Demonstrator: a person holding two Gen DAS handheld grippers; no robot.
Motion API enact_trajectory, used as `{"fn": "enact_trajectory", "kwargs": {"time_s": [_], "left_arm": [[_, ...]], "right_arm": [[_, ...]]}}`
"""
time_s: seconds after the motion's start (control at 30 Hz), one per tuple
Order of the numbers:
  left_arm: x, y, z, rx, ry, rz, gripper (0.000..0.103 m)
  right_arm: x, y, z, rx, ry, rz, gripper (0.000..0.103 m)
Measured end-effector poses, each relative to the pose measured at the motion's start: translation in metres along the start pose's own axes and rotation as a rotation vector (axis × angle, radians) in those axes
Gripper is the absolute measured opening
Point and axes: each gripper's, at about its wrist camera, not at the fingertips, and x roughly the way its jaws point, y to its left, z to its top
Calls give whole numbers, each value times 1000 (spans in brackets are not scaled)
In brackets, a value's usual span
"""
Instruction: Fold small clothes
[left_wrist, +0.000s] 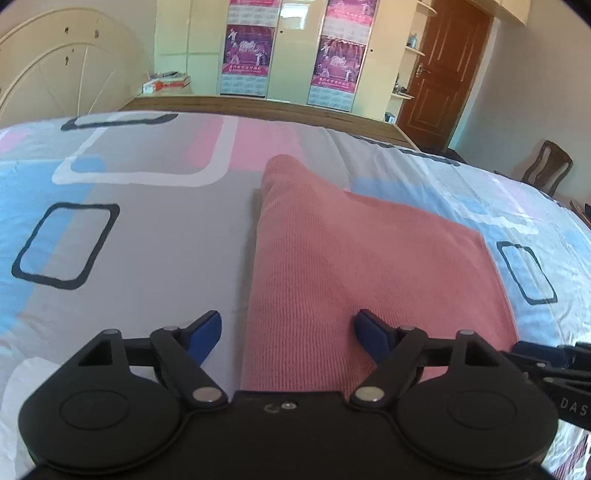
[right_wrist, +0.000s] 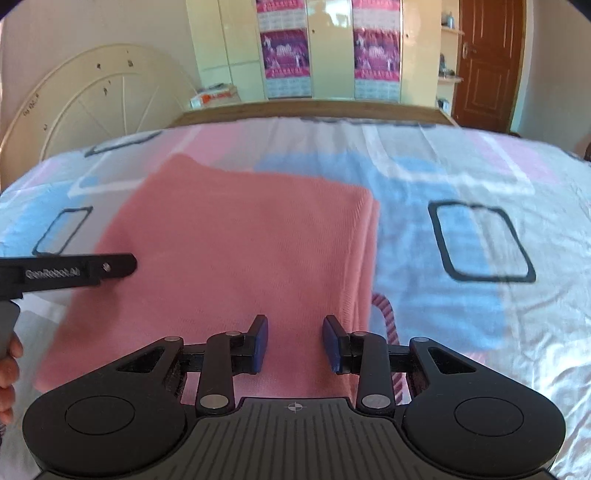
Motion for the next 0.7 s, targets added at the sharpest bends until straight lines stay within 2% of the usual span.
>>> {"fn": "enact_trajectory", "kwargs": {"time_s": [0.07,0.13,0.17,0.2,0.23,0.37,0.47,0.57,0.6,0.63,0.67,0.7], "left_arm": [[-1,5,4,-23,22,-19,85],[-3,11,7,-35,28,-25,93],[-5,14,8,-35,23,-21,96],[-6,16,8,-37,20,-17,99],[-5,19,8,-39,23,-20,100],[9,31,9,-82,72,-77,100],[21,35,9,-110,104,-147,99],[32,35,7,-147,133,-223,94],[34,33,8,-137,130,-235,87],[35,32,9,-135,133,-256,73],[38,32,10,-156,148,-290,67],[39,31,12,-176,156,-292,64]], "right_arm": [[-4,-3,1,11,-10,16,34],[-8,-7,7,13,-34,11,37],[-8,-11,10,23,-39,8,43],[-7,-16,13,43,-38,13,58],[-5,-22,15,67,-37,20,66],[11,-44,23,157,-4,43,66],[27,-61,22,257,49,121,66],[36,-73,20,345,51,201,65],[37,-75,21,362,47,217,65],[38,-77,22,381,46,235,58],[40,-76,23,384,48,246,49],[41,-75,24,375,59,250,42]]}}
